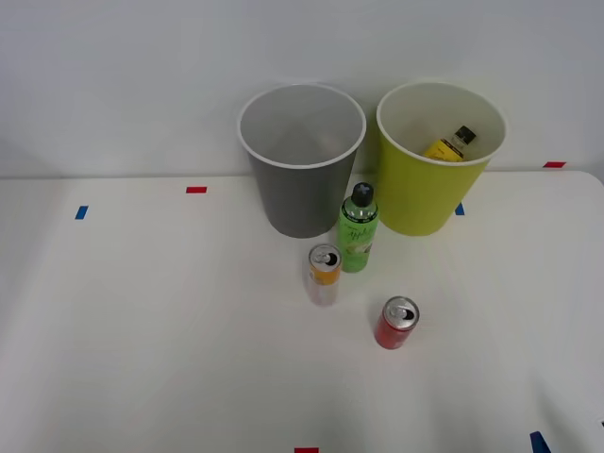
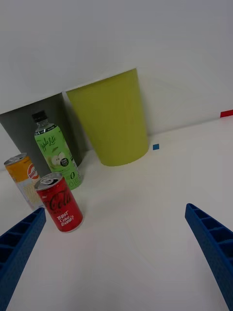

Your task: Put cans in the gray bin, plastic bottles in the light green bin

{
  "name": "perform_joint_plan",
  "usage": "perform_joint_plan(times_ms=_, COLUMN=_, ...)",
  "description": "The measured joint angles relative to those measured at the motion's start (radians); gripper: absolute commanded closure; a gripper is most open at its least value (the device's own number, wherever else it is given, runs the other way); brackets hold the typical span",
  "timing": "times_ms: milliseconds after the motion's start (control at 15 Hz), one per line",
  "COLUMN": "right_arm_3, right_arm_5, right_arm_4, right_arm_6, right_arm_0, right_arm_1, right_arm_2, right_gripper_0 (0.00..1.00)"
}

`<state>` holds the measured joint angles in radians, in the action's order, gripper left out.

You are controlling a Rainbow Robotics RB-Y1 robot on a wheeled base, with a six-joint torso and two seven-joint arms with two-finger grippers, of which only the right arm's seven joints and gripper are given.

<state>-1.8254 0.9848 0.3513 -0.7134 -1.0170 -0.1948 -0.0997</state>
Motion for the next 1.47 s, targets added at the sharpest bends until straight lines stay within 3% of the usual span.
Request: perform_joint_plan(times_ms=1467, right_arm_3=0.0, right_arm_5=0.0, right_arm_4=0.0, right_arm_6=0.0, right_arm_0=0.0, right_arm_1=0.0, right_arm_2=0.0, right_gripper_0=0.0)
